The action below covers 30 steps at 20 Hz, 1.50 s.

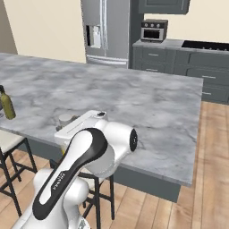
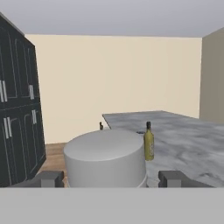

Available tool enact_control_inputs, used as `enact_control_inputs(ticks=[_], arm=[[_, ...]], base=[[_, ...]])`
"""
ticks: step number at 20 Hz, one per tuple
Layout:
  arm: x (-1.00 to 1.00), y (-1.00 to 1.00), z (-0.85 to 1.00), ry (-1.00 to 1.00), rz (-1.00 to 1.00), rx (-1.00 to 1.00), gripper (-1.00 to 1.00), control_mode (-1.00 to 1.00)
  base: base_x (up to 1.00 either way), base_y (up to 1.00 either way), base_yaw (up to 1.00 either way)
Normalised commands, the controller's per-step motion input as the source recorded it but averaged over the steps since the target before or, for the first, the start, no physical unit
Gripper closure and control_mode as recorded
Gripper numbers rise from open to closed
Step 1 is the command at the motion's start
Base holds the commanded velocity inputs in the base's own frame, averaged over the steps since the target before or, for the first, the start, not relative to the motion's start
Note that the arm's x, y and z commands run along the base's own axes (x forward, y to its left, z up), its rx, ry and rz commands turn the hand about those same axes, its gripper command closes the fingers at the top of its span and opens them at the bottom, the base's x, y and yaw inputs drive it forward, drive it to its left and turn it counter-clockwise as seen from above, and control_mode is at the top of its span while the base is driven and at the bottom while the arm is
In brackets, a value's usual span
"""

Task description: There is a wine glass and glass cup on the dining counter. Place the wine bottle next to the wine glass and the juice bottle next to the glass cup.

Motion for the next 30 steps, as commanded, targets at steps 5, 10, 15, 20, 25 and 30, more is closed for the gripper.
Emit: enact_control_inputs(ticks=[5,10,15,20,25,30], arm=[[0.00,0.00,0.00,0.00,0.00,0.00,1.00,1.00],[0.45,-0.18,-0.04,0.06,0.02,0.02,1.00,-1.00],[0.49,-0.21,0.00,0.04,0.10,0.01,1.00,-1.00],[0.44,-0.24,-0.04,-0.01,0.22,0.00,1.00,-1.00],[0.51,-0.16,-0.16,0.00,0.19,-0.06,1.00,-1.00],[0.53,-0.13,-0.15,0.00,0.09,-0.05,1.00,-1.00]], base=[[0.06,-0.01,0.00],[0.00,0.00,0.00],[0.00,0.00,0.00],[0.00,0.00,0.00],[0.00,0.00,0.00],[0.00,0.00,0.00]])
